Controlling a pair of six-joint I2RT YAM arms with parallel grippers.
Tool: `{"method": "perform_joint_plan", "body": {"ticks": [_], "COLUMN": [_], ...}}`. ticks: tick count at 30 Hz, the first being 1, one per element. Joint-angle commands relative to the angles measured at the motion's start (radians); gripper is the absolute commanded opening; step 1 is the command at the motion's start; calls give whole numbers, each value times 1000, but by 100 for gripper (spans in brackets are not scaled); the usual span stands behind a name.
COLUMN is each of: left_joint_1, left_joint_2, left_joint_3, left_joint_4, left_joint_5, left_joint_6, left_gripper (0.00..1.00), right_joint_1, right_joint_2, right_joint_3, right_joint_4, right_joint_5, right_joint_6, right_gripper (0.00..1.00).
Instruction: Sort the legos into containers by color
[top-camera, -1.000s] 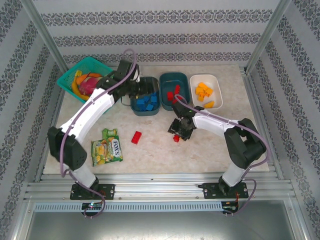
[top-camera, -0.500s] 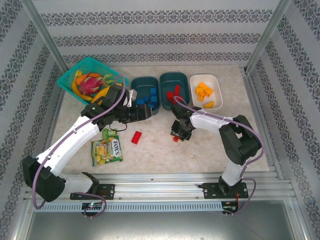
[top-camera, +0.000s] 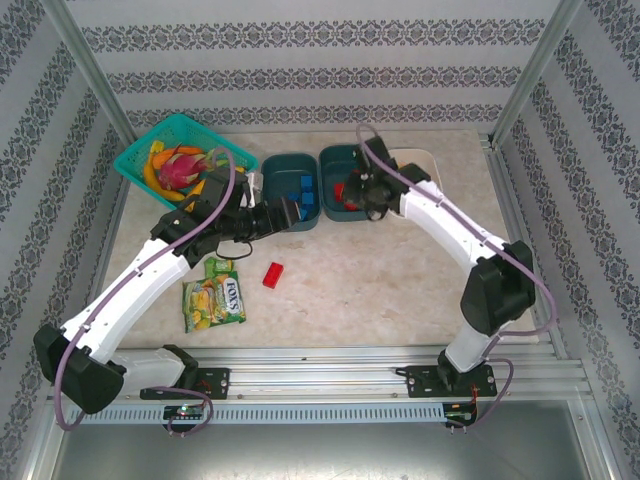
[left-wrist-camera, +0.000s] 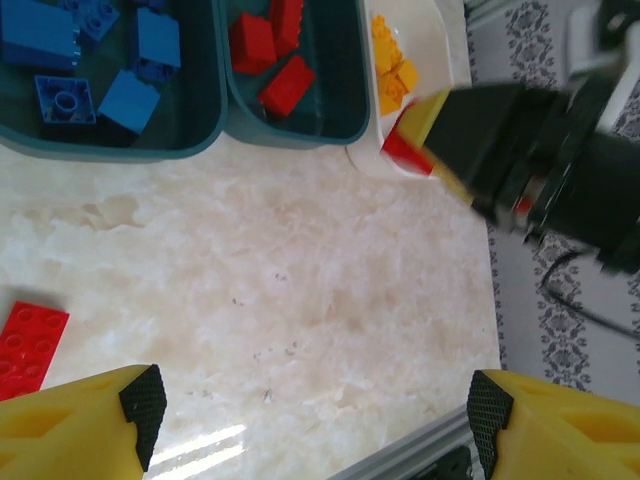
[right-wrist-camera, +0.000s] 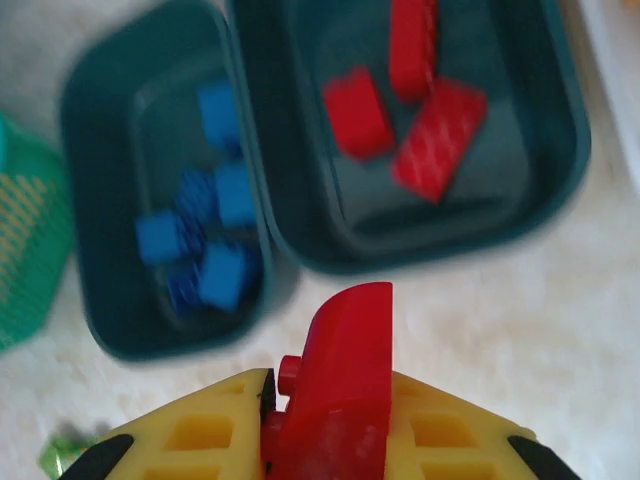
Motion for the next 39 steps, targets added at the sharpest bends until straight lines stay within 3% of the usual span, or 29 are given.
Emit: {"method": "perform_joint_plan", "body": {"ticks": [1, 7, 11, 18, 23, 30, 39], "left_joint_1": [-8, -7, -7, -7, -7, -8, -7], "left_joint_2": [28, 97, 138, 140, 132, 144, 110], "left_joint_3": [34, 21, 36, 33, 12, 18, 24], "left_joint_4": [84, 195, 209, 185, 186, 190, 114], "left_joint_5": [-44, -59, -66, -90, -101, -104, -148], "left_joint_6": [-48, -90, -92, -89, -100, -99, -85], "left_gripper": [82, 82, 81, 81, 81, 81, 82], "right_joint_1": [-54, -131, -164, -185, -178, -160, -127], "right_joint_2": [156, 491, 686, 895, 927, 905, 660], "right_joint_3": [124, 523, 766, 979, 998, 993, 848], "right_joint_4": [33, -43, -123, -177, -209, -271, -222], "right_joint_5": [-56, -218, -259, -361, -356, -320, -223], "right_joint_6": [-147, -184, -176, -122, -118, -155, -226], "right_gripper": [4, 3, 3, 5, 9, 30, 43]}}
